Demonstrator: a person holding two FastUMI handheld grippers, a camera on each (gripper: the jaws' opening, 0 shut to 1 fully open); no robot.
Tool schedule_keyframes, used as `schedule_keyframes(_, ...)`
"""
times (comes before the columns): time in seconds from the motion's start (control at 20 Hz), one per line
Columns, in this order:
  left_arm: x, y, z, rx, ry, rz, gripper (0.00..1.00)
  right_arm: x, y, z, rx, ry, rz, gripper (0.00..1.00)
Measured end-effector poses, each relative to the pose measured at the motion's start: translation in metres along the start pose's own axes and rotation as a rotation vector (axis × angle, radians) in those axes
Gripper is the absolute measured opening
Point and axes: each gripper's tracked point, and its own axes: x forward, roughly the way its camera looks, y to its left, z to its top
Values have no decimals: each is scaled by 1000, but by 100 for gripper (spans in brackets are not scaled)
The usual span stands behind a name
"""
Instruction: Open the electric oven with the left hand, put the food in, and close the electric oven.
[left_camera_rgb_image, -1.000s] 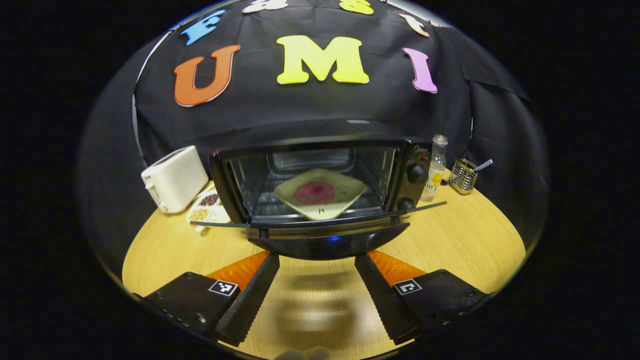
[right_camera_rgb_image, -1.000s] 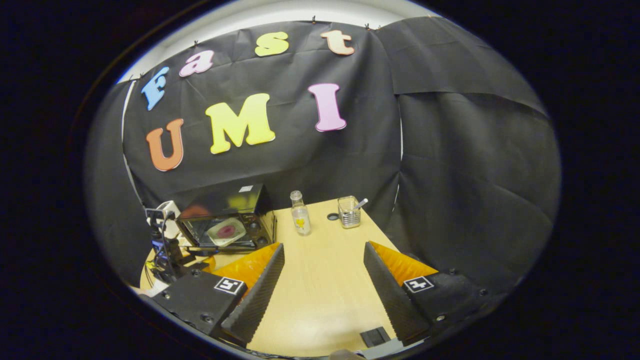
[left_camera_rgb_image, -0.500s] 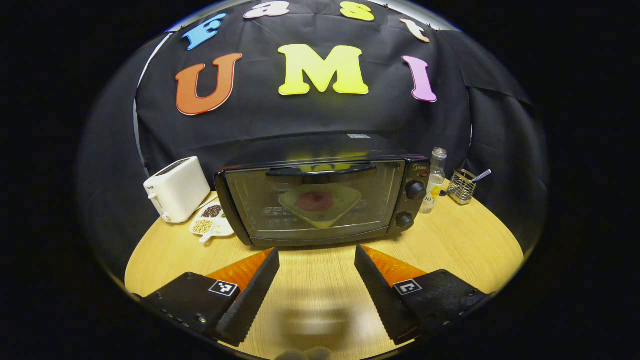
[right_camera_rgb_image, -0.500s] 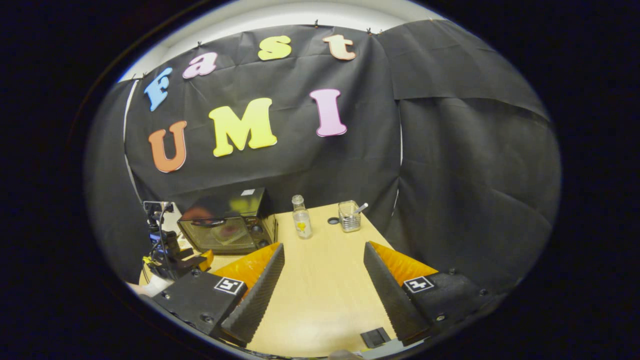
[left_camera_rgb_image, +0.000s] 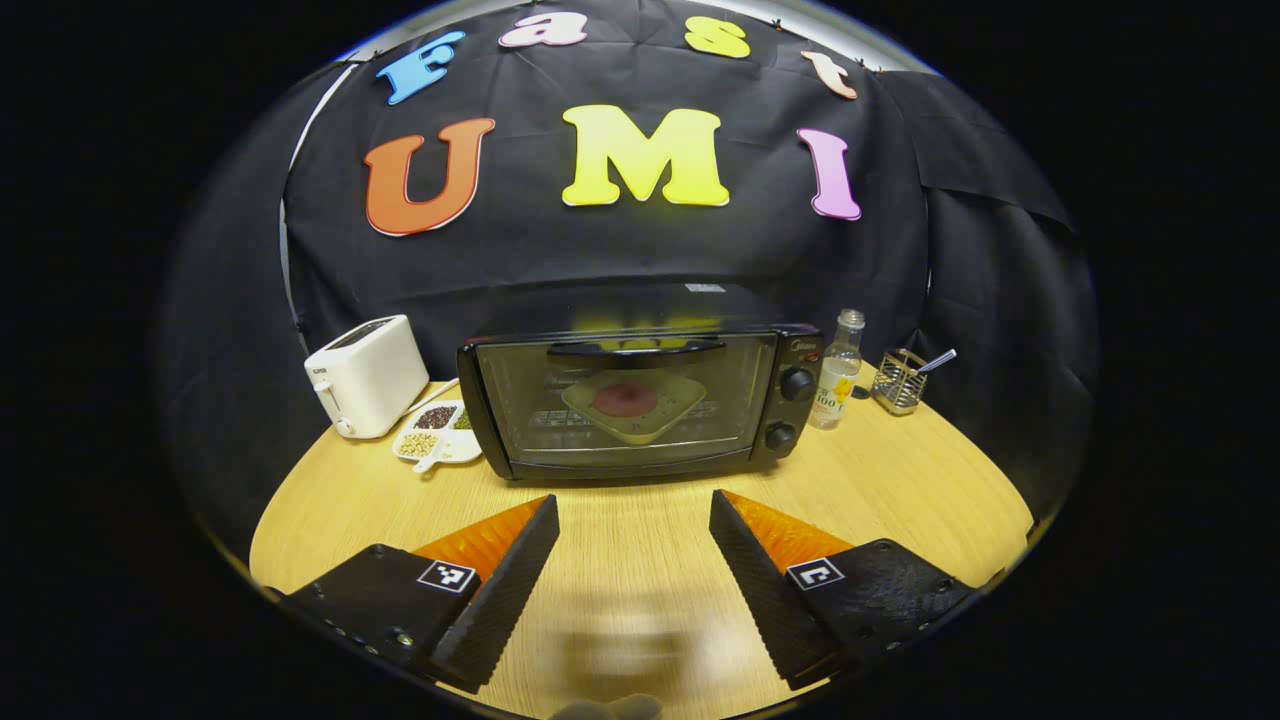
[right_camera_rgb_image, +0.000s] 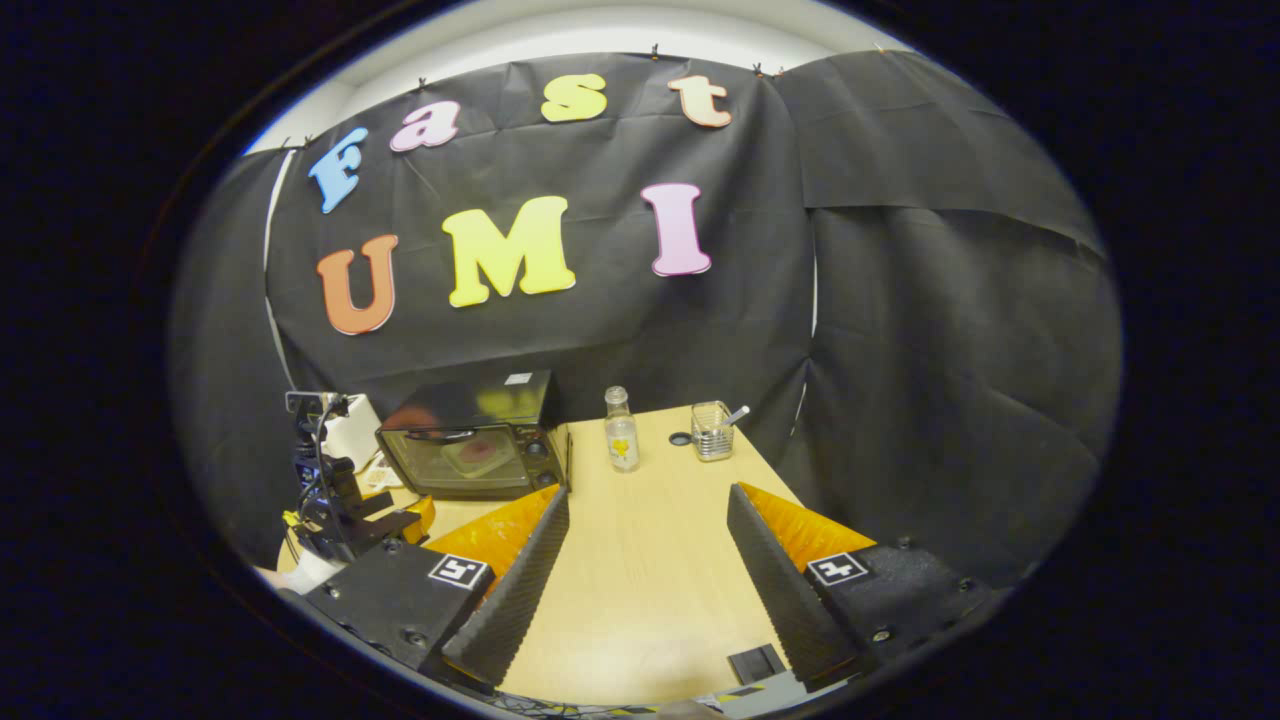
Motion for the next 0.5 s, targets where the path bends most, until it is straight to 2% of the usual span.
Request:
schedule_keyframes(0.25, -93, -4, 55, -3, -133, 16, 97, -29, -2, 22, -47, -66, 53, 96)
schedule_keyframes(0.5, -214, 0, 117, 9, -302, 114, 97, -70, -25, 47, -63, -152, 146, 96)
